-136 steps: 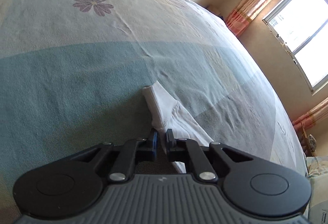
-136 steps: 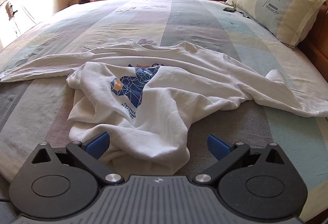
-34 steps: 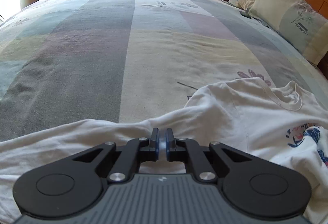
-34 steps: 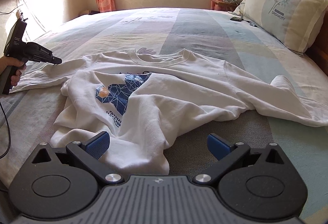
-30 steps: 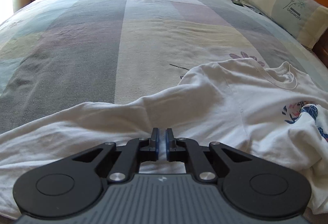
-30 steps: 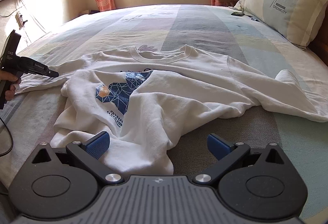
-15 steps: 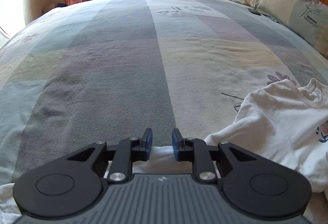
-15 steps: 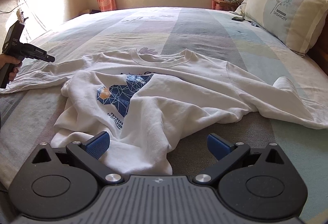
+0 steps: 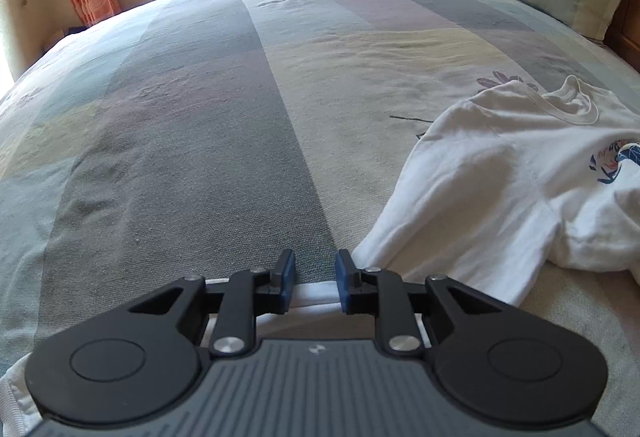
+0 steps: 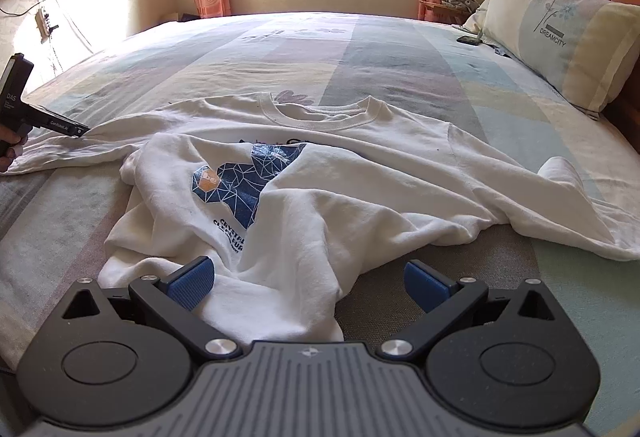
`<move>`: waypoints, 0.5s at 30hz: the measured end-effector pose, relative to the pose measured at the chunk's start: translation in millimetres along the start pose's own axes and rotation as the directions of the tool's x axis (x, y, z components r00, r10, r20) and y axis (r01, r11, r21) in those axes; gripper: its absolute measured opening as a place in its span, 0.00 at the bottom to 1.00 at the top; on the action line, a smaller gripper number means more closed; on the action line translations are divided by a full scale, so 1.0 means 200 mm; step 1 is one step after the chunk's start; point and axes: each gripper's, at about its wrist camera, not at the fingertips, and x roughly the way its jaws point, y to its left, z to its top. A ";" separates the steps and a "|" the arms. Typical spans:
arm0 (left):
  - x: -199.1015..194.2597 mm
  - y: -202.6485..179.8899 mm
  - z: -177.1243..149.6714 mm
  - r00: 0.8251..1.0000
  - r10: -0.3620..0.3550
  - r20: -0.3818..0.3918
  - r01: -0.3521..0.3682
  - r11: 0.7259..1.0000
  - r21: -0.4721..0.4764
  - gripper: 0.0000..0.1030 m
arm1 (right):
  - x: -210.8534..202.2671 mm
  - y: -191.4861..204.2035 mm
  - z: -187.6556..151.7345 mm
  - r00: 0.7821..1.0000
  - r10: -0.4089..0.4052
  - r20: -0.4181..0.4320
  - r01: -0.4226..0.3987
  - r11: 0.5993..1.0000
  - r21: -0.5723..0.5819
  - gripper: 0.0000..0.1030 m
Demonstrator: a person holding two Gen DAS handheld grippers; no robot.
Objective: Fold clothes
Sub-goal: 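Pull the hem taut with the left gripper, then open it, then grasp the other sleeve with the right gripper, straighten it, then open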
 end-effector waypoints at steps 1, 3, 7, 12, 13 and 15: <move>0.00 0.02 0.00 1.000 -0.010 0.005 0.010 0.999 -0.031 0.21 | 0.00 0.00 0.00 1.000 -0.001 0.000 0.001 1.000 -0.002 1.00; -0.01 0.05 0.01 1.000 -0.016 0.024 0.018 0.996 -0.090 0.21 | 0.00 0.00 0.00 1.000 -0.002 -0.003 0.002 1.000 -0.006 1.00; -0.02 0.02 0.05 0.997 -0.020 0.076 0.027 0.995 -0.091 0.21 | 0.01 0.01 0.00 1.000 0.000 -0.008 0.000 1.000 -0.004 1.00; -0.01 -0.03 0.10 0.989 -0.077 0.122 0.090 0.991 -0.102 0.21 | 0.02 0.04 -0.01 1.000 -0.001 -0.010 0.001 1.000 -0.021 1.00; 0.00 -0.05 0.11 0.990 -0.076 0.118 0.088 0.991 -0.098 0.21 | 0.02 0.04 -0.01 1.000 0.000 -0.010 0.000 1.000 -0.021 1.00; 0.02 -0.08 0.12 0.989 -0.083 0.120 0.096 0.990 -0.105 0.21 | 0.02 0.04 0.00 1.000 0.002 -0.010 -0.002 1.000 -0.018 1.00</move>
